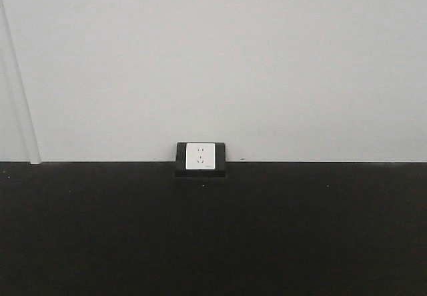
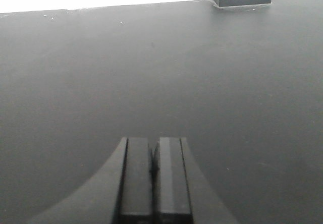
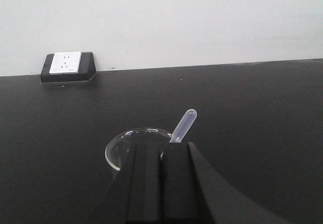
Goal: Grab transparent chemical and place on left bench
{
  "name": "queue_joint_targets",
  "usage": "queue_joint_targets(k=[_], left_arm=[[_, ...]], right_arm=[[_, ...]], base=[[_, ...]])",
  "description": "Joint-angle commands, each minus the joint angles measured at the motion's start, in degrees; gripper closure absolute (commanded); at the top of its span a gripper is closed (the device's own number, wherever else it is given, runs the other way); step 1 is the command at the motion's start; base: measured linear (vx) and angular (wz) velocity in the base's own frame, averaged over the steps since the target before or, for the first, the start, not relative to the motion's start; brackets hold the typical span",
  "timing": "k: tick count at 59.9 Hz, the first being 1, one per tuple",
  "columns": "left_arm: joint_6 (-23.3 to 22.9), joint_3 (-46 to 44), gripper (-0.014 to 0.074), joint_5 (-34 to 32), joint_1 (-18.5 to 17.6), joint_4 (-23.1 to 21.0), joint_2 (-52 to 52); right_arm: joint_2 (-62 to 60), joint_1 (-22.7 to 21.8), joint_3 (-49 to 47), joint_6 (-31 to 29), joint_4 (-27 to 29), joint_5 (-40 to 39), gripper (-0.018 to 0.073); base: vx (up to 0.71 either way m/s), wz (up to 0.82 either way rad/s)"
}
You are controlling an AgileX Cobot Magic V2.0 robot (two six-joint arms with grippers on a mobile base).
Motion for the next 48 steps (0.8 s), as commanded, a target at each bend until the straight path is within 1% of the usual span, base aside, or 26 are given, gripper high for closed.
queue_joint_targets(k=[1, 11, 18, 23, 28, 35, 48], left_arm=[[-0.45, 0.93, 0.06, -4.49, -0.1, -0.04, -1.1], [-0.45, 0.93, 0.06, -4.49, -0.1, -0.04, -1.1], [-0.45, 0.93, 0.06, -4.49, -0.1, -0.04, -1.1], [-0.45, 0.93, 0.06, -4.49, -0.1, -0.04, -1.1], [-0.45, 0.93, 0.06, -4.49, -0.1, -0.04, -1.1], [-0.45, 0.93, 0.06, -4.49, -0.1, -0.04, -1.1], [-0.45, 0.93, 0.06, -4.49, -0.1, -0.04, -1.1]], right_arm=[[-0.7, -0.3, 0.37, -0.62, -0.15, -5.11, 0.0567], [-0.7, -0.3, 0.37, -0.62, -0.14, -5.92, 0.0567], [-0.7, -0.3, -0.6, -0.54, -0.04, -11.07, 0.0567], [-0.64, -0.3, -3.71, -0.07, 1.06, -14.5, 0.0567], [0.58, -0.3, -8.46, -0.17, 1.2, -14.6, 0.0567], [6.76, -0.3, -15.64, -0.25, 1.14, -13.13, 0.0567], [25.17, -0.3, -27.4, -1.65, 0.93, -13.93, 0.0567]], base=[[0.0, 0.0], [0.0, 0.0], [0.0, 0.0], [0.0, 0.0], [0.0, 0.0], [0.0, 0.0], [0.0, 0.0]])
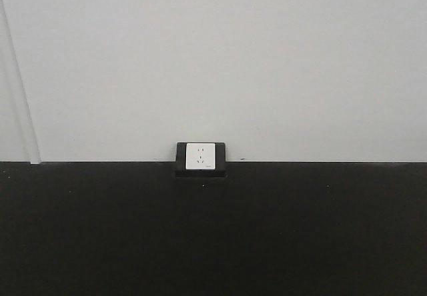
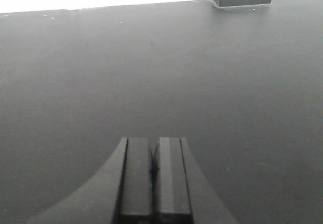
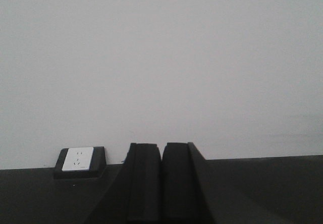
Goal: Grab transparent chemical and place on left bench
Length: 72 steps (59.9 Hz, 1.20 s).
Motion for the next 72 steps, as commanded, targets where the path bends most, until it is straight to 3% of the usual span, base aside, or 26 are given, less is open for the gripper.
queue_joint_targets(k=[1, 22, 31, 43, 58, 66, 72], left_arm=[[-0.45, 0.93, 0.06, -4.49, -0.1, -0.04, -1.1], [-0.45, 0.93, 0.06, -4.49, -0.1, -0.04, -1.1], [-0.45, 0.93, 0.06, -4.49, -0.1, -0.04, -1.1], [-0.45, 0.93, 0.06, -4.49, -0.1, -0.04, -1.1], [-0.45, 0.93, 0.06, -4.49, -0.1, -0.04, -1.1], [-0.45, 0.93, 0.06, -4.49, -0.1, -0.04, -1.1], [-0.45, 0.93, 0.06, -4.49, -0.1, -0.04, -1.1]], right_arm=[[7.9, -0.3, -5.96, -0.75, -0.1, -4.96, 0.0567], [18.17, -0.3, -9.57, -0.51, -0.16, -5.02, 0.0559], [18.79, -0.3, -9.57, -0.56, -0.16, -4.74, 0.051], [18.79, -0.3, -9.57, -0.56, -0.16, -4.68, 0.0312], [18.79, -0.3, -9.57, -0.62, -0.16, -5.67, -0.0083], [18.79, -0.3, -9.57, -0.38, 1.21, -6.73, -0.0167], [21.44, -0.3, -9.57, -0.31, 7.18, -7.06, -0.0161]], base=[[0.0, 0.0], [0.0, 0.0], [0.0, 0.0], [0.0, 0.0], [0.0, 0.0], [0.0, 0.0], [0.0, 0.0]])
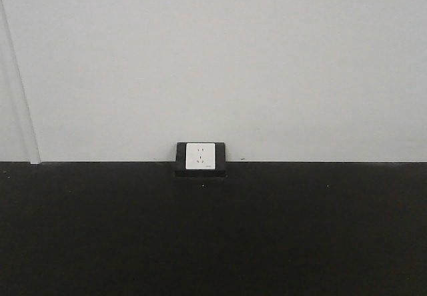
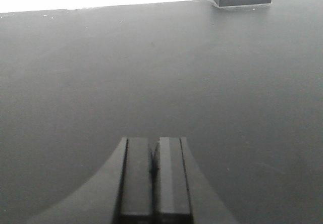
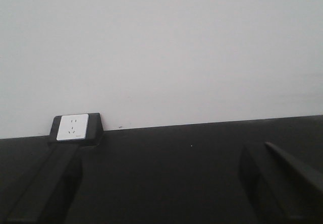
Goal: Grab transparent chemical and place on left bench
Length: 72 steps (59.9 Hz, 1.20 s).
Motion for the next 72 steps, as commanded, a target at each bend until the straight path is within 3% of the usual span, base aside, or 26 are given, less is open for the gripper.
queue_joint_targets(k=[1, 20, 34, 55, 64, 72], left_arm=[[-0.45, 0.93, 0.06, -4.49, -0.1, -0.04, -1.1], [-0.45, 0.93, 0.06, -4.49, -0.1, -0.04, -1.1], [-0.45, 0.93, 0.06, -4.49, -0.1, -0.04, -1.1], [-0.45, 0.93, 0.06, -4.49, -0.1, -0.04, -1.1], [-0.45, 0.93, 0.06, -4.49, -0.1, -0.04, -1.1], [-0.45, 0.93, 0.06, -4.49, -0.1, -0.04, -1.1]], right_arm=[[3.05, -0.3, -2.07, -0.18, 5.49, -5.75, -0.0158], [21.06, -0.36, -2.07, -3.8, 20.37, -14.46, -0.0071], [29.6, -0.36, -2.07, -15.08, 31.07, -16.6, -0.0023], [35.03, -0.36, -2.07, -36.04, 48.27, -18.07, -0.0023], [35.03, -0.31, -2.07, -42.91, 55.93, -16.93, -0.0023], [35.09, -0.31, -2.07, -44.52, 59.37, -13.95, -0.0023]], base=[[0.0, 0.0], [0.0, 0.0], [0.0, 0.0], [0.0, 0.0], [0.0, 0.0], [0.0, 0.0]])
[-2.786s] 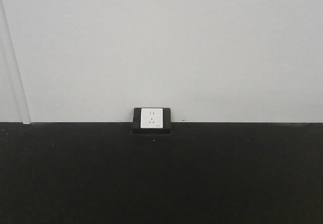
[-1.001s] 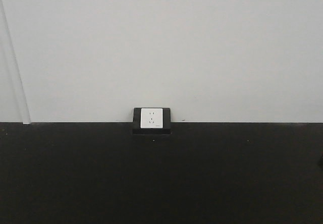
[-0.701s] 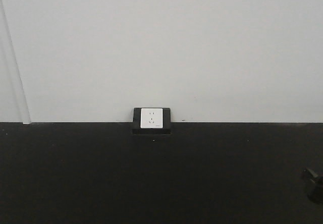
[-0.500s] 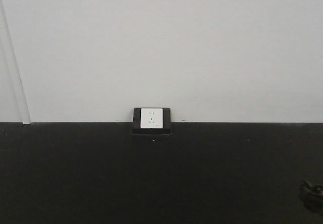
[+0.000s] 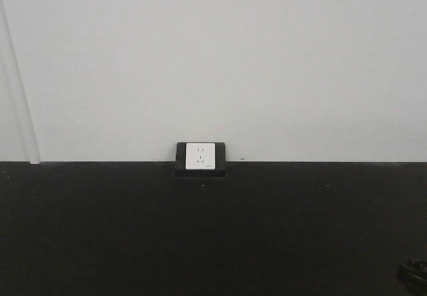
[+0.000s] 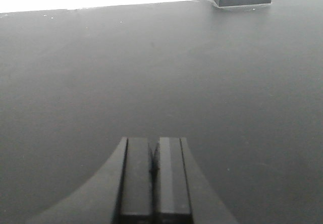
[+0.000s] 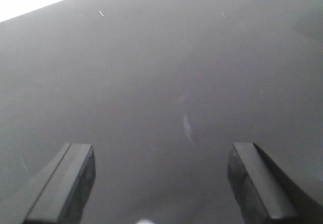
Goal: Grab transparent chemical and place on left bench
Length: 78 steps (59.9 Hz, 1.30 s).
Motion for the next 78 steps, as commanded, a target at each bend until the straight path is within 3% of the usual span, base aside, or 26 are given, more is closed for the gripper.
queue_joint_targets(k=[1, 14, 22, 29, 44, 53, 78], left_arm=[[-0.45, 0.93, 0.06, -4.49, -0.1, -0.04, -1.1], [-0.45, 0.93, 0.06, -4.49, -0.1, -0.04, -1.1], [-0.45, 0.93, 0.06, -4.49, -0.1, -0.04, -1.1], [-0.45, 0.93, 0.06, -4.49, -0.1, -0.04, -1.1], [-0.45, 0.93, 0.06, -4.49, -0.1, -0.04, -1.1], [-0.45, 0.93, 0.06, -4.49, -0.1, -0.04, -1.1], [-0.45, 0.93, 0.06, -4.49, -0.1, -0.04, -1.1]], right_arm=[[-1.06, -0.31, -1.95, -1.79, 1.82, -0.51, -0.0023], [0.49, -0.31, -1.95, -1.79, 7.39, 2.83, -0.002], [0.94, -0.31, -1.95, -1.79, 7.8, 3.84, 0.0039], [0.94, -0.31, -1.95, -1.61, 8.51, 4.27, 0.0171], [0.94, -0.31, -1.95, -1.66, 8.2, 4.4, 0.0575], [0.87, -0.31, -1.95, -4.46, 6.65, 3.02, 0.0569], [-13.85, -0.31, -5.82, -5.85, -7.58, 5.94, 0.0567]], base=[[0.0, 0.0], [0.0, 0.0], [0.0, 0.0], [0.0, 0.0], [0.0, 0.0], [0.0, 0.0], [0.0, 0.0]])
